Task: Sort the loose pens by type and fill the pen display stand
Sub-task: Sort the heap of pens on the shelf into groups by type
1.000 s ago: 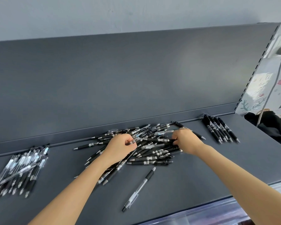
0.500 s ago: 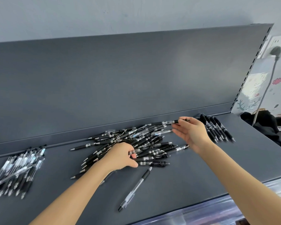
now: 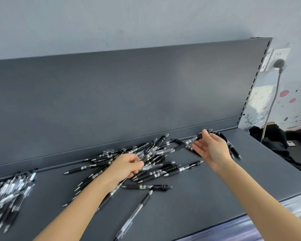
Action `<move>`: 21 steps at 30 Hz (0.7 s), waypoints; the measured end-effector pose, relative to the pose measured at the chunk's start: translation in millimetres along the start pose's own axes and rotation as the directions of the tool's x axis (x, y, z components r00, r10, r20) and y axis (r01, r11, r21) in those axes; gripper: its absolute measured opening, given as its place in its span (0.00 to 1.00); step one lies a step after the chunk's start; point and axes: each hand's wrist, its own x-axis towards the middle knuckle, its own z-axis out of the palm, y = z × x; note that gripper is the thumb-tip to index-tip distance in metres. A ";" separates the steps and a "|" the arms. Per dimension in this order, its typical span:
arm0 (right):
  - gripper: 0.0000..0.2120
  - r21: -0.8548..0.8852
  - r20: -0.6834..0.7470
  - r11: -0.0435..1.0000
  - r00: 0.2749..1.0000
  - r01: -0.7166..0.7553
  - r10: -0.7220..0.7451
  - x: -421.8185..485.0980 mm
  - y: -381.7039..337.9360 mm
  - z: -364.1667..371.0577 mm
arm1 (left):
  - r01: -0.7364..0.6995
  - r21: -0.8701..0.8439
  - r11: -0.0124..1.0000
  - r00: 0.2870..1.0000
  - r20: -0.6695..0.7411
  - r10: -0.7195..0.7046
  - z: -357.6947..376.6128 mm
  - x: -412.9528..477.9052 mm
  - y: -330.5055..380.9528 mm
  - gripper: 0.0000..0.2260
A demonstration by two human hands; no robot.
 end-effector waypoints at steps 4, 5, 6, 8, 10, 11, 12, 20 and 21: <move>0.09 -0.154 0.016 0.988 0.999 -0.028 0.031 9.1 -11.1 -20.9 | 0.044 -0.235 0.971 0.998 0.064 -0.029 32.8 14.6 17.3 0.04; 0.08 -0.182 0.028 0.982 0.998 -0.046 0.052 13.0 -14.1 -27.6 | 0.053 -0.264 0.963 0.997 0.070 -0.035 42.3 19.3 22.4 0.03; 0.06 -0.203 0.043 0.977 0.996 -0.067 0.077 17.7 -17.7 -34.4 | 0.059 -0.280 0.958 0.996 0.078 -0.039 52.4 24.2 28.3 0.03; 0.03 -0.232 0.058 0.966 0.990 -0.110 0.127 27.6 -27.5 -47.6 | 0.070 -0.298 0.952 0.995 0.092 -0.044 73.7 34.8 42.0 0.02; 0.07 -0.268 0.031 0.957 0.992 -0.113 0.126 40.6 -36.9 -60.5 | 0.080 -0.316 0.945 0.994 0.093 -0.053 95.1 46.2 56.0 0.03; 0.07 -0.304 0.015 0.947 0.994 -0.099 0.109 46.3 -41.9 -66.3 | 0.083 -0.320 0.944 0.994 0.088 -0.058 105.1 51.9 62.8 0.03; 0.06 -0.358 0.000 0.931 0.997 -0.077 0.082 50.5 -46.7 -71.2 | 0.084 -0.321 0.943 0.995 0.084 -0.060 114.6 57.8 69.4 0.04; 0.09 -0.809 -0.064 0.586 0.984 0.048 -0.168 91.5 -59.0 -95.2 | 0.120 -0.279 0.953 0.993 0.013 -0.121 185.9 110.2 107.4 0.05; 0.09 -0.825 -0.058 0.562 0.981 0.058 -0.187 94.4 -59.7 -95.4 | 0.132 -0.258 0.957 0.991 -0.002 -0.137 194.4 117.1 110.0 0.08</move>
